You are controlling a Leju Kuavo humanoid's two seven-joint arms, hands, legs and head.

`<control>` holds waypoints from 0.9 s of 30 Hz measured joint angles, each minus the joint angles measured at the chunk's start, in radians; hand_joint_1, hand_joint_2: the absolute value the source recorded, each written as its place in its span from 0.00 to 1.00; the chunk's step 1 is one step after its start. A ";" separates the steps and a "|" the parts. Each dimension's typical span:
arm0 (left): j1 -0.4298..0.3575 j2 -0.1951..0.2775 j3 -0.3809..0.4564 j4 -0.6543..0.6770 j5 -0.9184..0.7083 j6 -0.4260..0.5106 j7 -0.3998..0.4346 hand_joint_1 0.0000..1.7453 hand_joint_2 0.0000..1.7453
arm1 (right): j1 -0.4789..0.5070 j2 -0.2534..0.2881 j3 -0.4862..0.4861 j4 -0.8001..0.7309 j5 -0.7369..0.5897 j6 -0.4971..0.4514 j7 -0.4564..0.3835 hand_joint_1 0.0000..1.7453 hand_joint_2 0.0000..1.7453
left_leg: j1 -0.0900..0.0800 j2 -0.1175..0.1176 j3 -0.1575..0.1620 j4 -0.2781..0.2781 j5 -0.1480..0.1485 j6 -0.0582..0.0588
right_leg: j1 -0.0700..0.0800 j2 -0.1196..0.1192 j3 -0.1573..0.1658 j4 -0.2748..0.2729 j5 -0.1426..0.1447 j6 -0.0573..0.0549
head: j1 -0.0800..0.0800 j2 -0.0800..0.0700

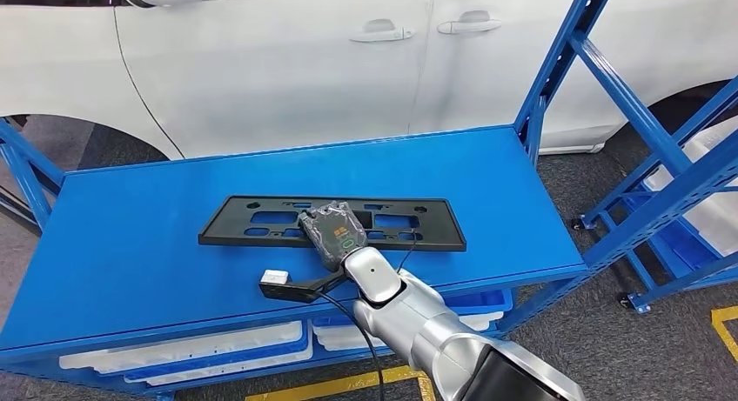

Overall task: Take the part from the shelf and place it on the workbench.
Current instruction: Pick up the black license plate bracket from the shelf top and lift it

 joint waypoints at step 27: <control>0.010 -0.015 0.088 0.001 0.041 0.045 -0.214 0.00 0.00 | 0.227 -0.129 -0.403 -0.975 -0.861 -0.101 -0.663 1.00 1.00 | 0.000 -0.003 -0.008 0.014 -0.010 0.011 | 0.000 0.001 -0.117 0.237 -0.118 0.013 | 0.002 0.000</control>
